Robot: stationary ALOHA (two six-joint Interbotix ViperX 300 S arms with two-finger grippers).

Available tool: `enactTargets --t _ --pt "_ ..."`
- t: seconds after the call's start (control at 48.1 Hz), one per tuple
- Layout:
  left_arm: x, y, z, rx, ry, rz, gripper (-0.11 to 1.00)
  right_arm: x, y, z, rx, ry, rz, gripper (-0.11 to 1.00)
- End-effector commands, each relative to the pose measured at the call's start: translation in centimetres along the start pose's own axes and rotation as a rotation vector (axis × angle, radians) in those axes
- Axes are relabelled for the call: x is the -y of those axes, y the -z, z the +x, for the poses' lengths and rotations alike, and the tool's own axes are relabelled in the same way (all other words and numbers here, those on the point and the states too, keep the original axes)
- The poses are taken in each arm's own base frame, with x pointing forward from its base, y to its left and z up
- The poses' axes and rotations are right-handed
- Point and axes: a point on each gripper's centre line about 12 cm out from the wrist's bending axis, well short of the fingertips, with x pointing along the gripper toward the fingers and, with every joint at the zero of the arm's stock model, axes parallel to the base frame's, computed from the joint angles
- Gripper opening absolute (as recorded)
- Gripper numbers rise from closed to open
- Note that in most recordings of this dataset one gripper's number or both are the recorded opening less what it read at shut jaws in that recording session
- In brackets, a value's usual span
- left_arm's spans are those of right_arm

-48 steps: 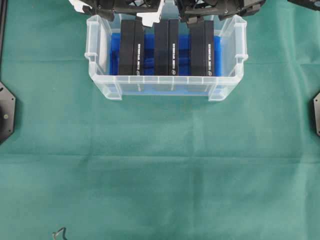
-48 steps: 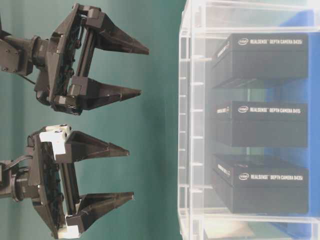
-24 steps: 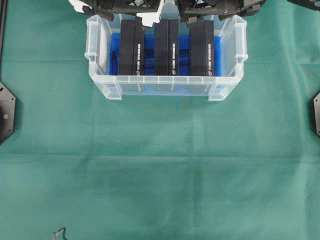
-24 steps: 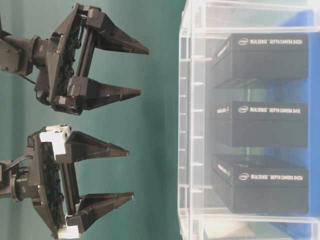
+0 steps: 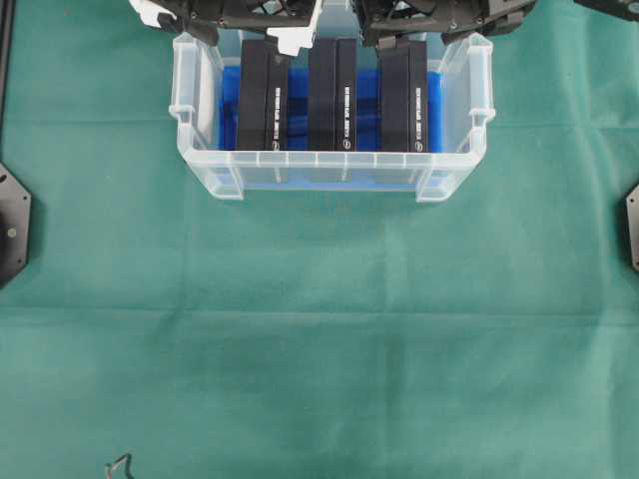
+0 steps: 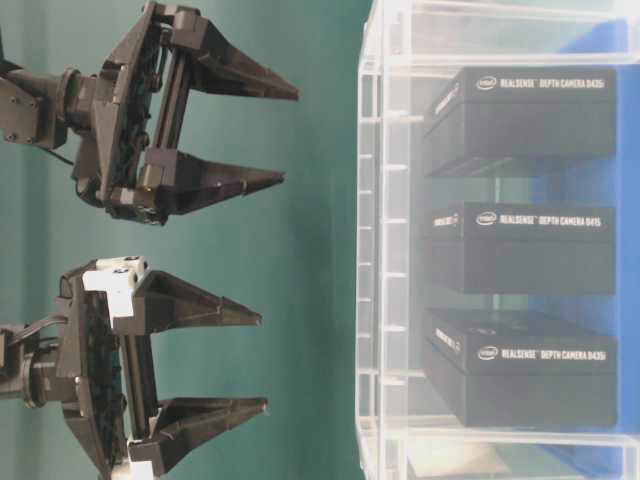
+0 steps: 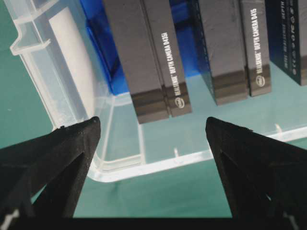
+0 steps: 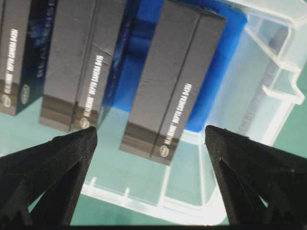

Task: Take the box out of the case with both arms.
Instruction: 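Lower the left gripper onto the left box pair, right gripper onto right pair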

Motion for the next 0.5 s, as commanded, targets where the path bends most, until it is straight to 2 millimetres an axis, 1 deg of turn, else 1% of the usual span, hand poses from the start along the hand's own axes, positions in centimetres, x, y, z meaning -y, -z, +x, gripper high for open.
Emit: enactTargets --t 0.0,0.249,0.478 --pt "-0.03 -0.18 -1.29 0.022 0.028 -0.002 0.87 -0.21 0.00 -1.19 0.006 -0.024 0.002 0.97" --pt "-0.05 -0.24 -1.15 0.023 0.029 -0.005 0.87 -0.25 -0.02 -1.06 0.005 -0.023 0.001 0.97" --pt "-0.04 -0.31 -0.56 0.024 0.017 -0.005 0.87 -0.42 -0.08 -0.39 0.000 -0.010 0.000 0.97"
